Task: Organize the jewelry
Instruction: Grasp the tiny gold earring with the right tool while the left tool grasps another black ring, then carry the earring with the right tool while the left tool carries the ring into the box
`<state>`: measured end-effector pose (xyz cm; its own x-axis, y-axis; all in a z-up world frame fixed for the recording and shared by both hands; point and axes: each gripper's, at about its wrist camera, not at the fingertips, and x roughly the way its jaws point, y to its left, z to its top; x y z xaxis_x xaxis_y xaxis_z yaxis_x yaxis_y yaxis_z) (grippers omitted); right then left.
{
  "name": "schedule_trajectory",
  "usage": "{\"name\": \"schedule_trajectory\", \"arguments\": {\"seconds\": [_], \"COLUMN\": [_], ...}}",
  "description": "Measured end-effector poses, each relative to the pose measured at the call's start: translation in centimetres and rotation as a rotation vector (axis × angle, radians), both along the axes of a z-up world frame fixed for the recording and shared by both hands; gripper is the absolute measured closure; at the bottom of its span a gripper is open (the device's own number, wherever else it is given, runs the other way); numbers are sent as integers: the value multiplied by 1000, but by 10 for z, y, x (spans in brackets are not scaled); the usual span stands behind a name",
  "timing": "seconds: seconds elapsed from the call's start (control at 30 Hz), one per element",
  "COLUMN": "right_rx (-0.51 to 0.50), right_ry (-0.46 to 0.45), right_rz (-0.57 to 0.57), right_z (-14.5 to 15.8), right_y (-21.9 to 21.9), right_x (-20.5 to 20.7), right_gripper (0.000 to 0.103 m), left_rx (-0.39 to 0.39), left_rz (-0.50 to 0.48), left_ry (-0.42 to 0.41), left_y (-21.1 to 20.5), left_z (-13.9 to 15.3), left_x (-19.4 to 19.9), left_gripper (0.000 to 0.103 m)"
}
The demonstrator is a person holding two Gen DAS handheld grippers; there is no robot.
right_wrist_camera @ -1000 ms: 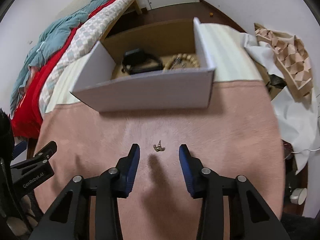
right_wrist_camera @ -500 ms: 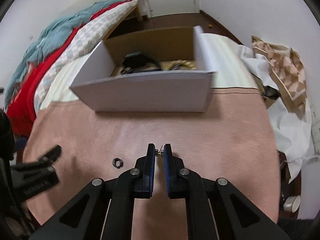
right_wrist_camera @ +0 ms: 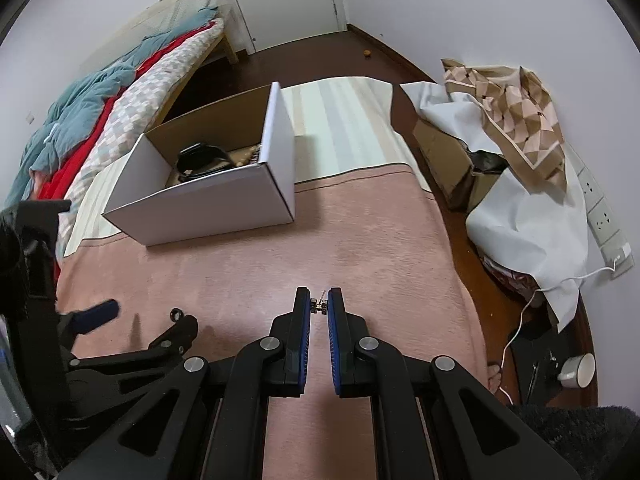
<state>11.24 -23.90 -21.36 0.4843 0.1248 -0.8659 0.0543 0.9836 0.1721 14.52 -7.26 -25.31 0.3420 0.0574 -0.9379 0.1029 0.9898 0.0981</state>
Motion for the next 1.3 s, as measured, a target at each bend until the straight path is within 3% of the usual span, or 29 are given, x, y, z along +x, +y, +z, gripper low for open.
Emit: {"name": "schedule_trajectory", "arguments": {"seconds": [0.03,0.07,0.23,0.53,0.7,0.87,1.07,1.3], "right_rx": [-1,-1,2,29,91,174,227,185], "right_ry": [0,0,-1,-44,-95,-115,-32,26], "right_rz": [-4,-6,-11,-10,3,46,80,92], "right_z": [0,0,0,21,50,71,54,34], "right_y": [-2,-2,-3,1,7,19,33,39], "right_x": [0,1,3,2,15,62,131,163], "right_gripper": [94,94,94,94,94,94,94,94], "left_rx": [-4,-18,-34,-72,-133,-215,-287,-295], "left_rz": [-5,-8,-40,-38,-18,-8,6,13], "left_ry": [7,0,-7,-39,-97,-112,-36,17], "left_y": [-2,-3,-9,2,16,32,42,41], "left_z": [-2,0,2,20,65,99,94,84], "left_x": [1,-1,-4,-4,8,54,119,160], "left_gripper": [43,46,92,93,93,93,93,92]}}
